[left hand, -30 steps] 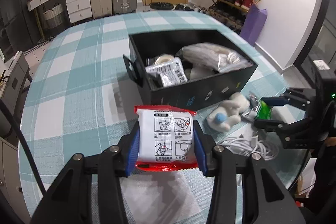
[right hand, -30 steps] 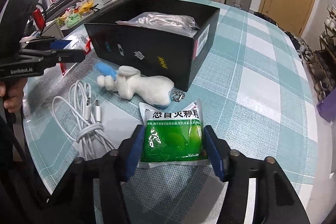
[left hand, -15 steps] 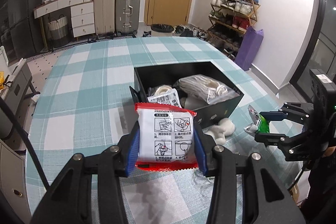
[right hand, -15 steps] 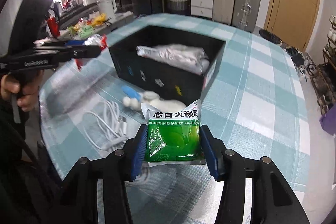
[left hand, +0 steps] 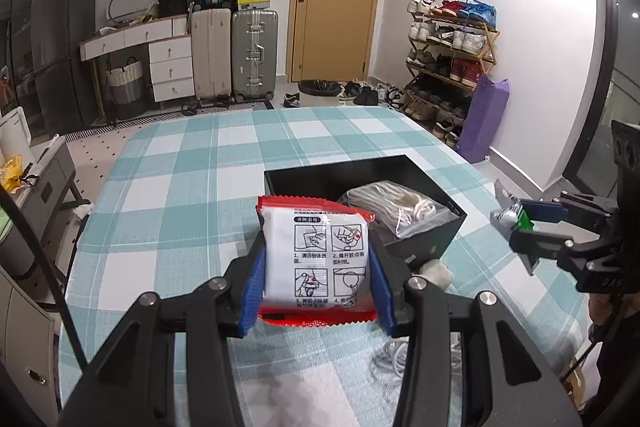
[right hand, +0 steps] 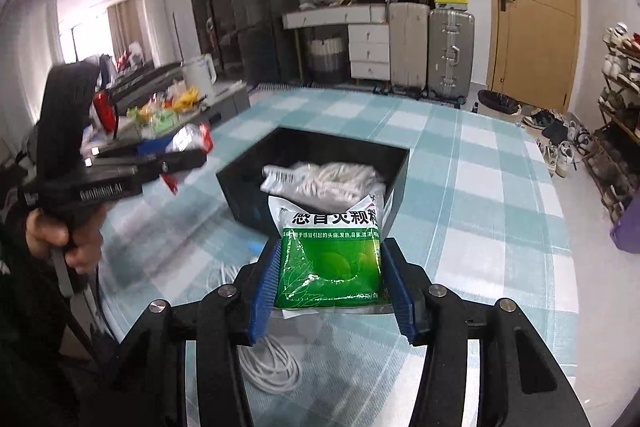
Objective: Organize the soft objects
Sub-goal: 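Lift and carry the red-edged sachet and green packet over the black box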
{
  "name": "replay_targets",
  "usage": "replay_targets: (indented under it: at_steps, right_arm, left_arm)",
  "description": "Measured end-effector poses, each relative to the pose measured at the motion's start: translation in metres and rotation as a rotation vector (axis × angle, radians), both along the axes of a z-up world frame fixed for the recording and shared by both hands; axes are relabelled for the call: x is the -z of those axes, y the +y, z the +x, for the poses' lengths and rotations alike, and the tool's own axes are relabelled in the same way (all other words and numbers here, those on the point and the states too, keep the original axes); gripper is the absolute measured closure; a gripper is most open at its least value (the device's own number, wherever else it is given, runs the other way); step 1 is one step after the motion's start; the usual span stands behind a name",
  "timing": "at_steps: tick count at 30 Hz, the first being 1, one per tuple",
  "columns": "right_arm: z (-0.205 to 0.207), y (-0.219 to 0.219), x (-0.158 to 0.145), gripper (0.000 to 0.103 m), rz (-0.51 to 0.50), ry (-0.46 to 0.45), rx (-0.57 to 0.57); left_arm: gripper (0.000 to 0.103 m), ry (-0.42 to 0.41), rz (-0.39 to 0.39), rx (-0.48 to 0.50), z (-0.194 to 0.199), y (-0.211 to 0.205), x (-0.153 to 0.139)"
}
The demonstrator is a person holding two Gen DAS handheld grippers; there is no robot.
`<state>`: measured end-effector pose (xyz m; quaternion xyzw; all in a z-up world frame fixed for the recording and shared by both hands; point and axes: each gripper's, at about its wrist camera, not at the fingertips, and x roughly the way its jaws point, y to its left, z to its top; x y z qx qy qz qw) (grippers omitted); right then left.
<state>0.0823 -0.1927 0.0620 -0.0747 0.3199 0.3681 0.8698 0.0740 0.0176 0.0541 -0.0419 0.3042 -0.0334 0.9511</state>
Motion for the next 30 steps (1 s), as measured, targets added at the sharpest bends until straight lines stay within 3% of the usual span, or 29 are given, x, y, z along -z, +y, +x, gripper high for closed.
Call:
replay_targets:
  at_steps: [13,30]
  right_arm:
    - [0.02,0.007,-0.018,0.053,0.072,-0.017,0.049]
    - [0.045,0.02,-0.023,0.053,0.084,-0.004,0.052]
  left_arm:
    - [0.058,-0.033,0.079,-0.077,0.015,-0.004,-0.006]
    - [0.058,-0.04,0.065,-0.07,0.045,-0.013,-0.02]
